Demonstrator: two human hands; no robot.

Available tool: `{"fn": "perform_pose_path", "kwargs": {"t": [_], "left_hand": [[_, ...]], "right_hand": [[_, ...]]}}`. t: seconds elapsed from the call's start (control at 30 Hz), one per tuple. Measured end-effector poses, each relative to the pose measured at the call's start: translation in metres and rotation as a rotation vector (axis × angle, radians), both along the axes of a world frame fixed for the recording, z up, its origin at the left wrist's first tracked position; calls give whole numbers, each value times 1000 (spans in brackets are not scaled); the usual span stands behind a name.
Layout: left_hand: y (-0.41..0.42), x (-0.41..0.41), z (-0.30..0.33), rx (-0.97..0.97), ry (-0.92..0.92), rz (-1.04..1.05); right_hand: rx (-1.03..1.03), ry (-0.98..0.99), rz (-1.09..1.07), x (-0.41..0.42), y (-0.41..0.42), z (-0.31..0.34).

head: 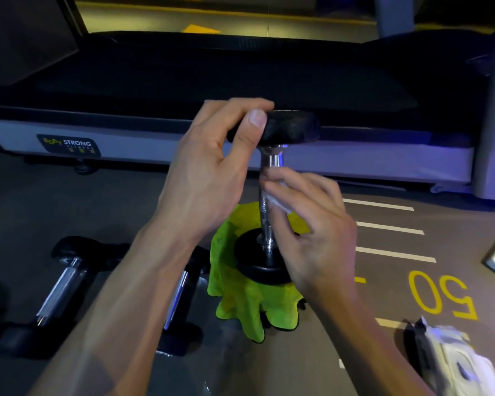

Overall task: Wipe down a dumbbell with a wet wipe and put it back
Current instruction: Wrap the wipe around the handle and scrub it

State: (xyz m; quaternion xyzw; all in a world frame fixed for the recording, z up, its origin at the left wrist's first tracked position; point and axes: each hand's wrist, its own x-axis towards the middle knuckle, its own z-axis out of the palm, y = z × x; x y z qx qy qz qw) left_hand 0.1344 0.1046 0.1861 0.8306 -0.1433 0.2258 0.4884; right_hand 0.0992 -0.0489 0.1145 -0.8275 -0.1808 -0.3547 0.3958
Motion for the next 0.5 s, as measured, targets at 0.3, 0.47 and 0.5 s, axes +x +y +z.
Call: {"fn": "perform_pose_path", "kwargs": {"t": [0.3,0.47,0.5], "left_hand": [[1,-3,-2,11,-11,2],[1,-3,-3,6,-14,-8],[1,-3,-3,3,-16,-9]], "right_hand": [[33,-5,3,9,-3,21],[-142,99,21,-12,-20,-6],[-165,125,49,-14,-23,-5]]}}
